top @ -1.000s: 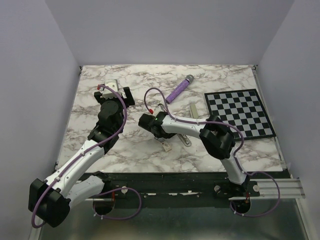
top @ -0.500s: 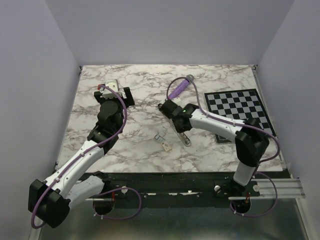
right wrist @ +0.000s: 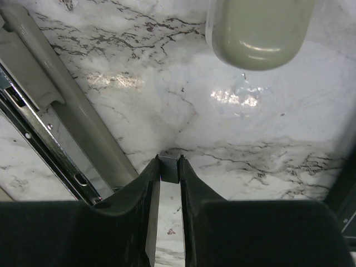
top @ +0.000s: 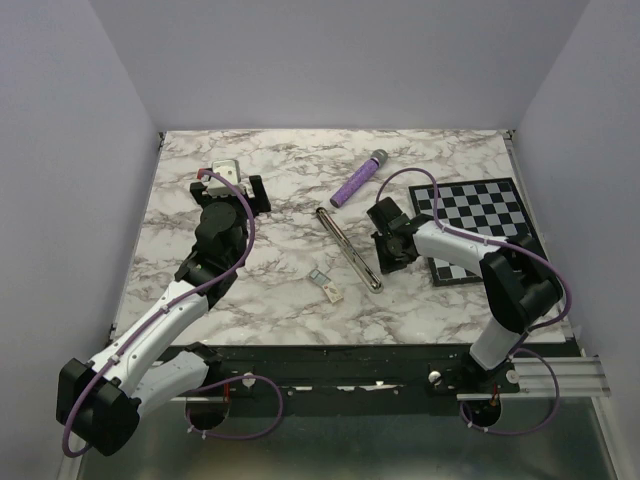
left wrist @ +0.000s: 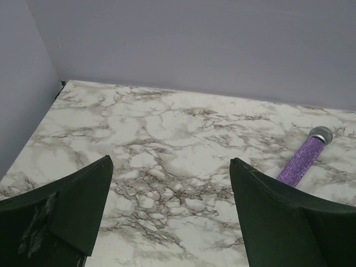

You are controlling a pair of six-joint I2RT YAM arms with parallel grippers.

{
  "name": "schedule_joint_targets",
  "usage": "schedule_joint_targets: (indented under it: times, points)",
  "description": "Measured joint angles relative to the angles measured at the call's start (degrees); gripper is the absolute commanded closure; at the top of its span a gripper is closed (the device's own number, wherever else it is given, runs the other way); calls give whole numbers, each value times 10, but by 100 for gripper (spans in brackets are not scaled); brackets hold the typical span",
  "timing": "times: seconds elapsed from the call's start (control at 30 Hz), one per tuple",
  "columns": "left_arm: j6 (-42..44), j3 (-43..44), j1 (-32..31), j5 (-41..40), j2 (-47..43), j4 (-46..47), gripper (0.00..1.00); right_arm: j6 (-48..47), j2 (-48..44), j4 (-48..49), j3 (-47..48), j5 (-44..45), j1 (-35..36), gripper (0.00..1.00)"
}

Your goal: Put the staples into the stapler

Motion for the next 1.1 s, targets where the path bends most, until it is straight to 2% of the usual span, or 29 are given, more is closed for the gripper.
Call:
schedule_joint_targets:
  times: [0.07, 0.1, 0.17, 0.23, 0.43, 0.6, 0.7, 0.83, 1.1]
  points:
    - [1, 0, 0, 1, 1, 0, 7, -3, 6, 14, -4, -14, -4, 68]
    - [2, -1, 0, 1, 2, 0, 7, -3, 10, 20, -4, -20, -7, 63]
    - [2, -1, -2, 1, 3, 1, 7, -7, 12, 27, -4, -29, -8, 62]
    - [2, -1, -3, 2, 6, 1, 7, -7, 12, 32, -4, -35, -11, 52]
    - [4, -2, -4, 5, 8, 2, 7, -8, 10, 38, -5, -42, -12, 51]
    - [4, -2, -4, 7, 9, 4, 7, -16, -10, 26, -5, -38, -14, 46]
    - [4, -2, -4, 9, 9, 4, 7, -22, -34, 13, 6, -36, -15, 41]
    - [6, -2, -4, 10, 9, 4, 7, -35, -54, 10, 32, -46, -15, 30]
    - [8, -2, -4, 10, 9, 4, 7, -43, -29, 10, 72, -86, 2, 28]
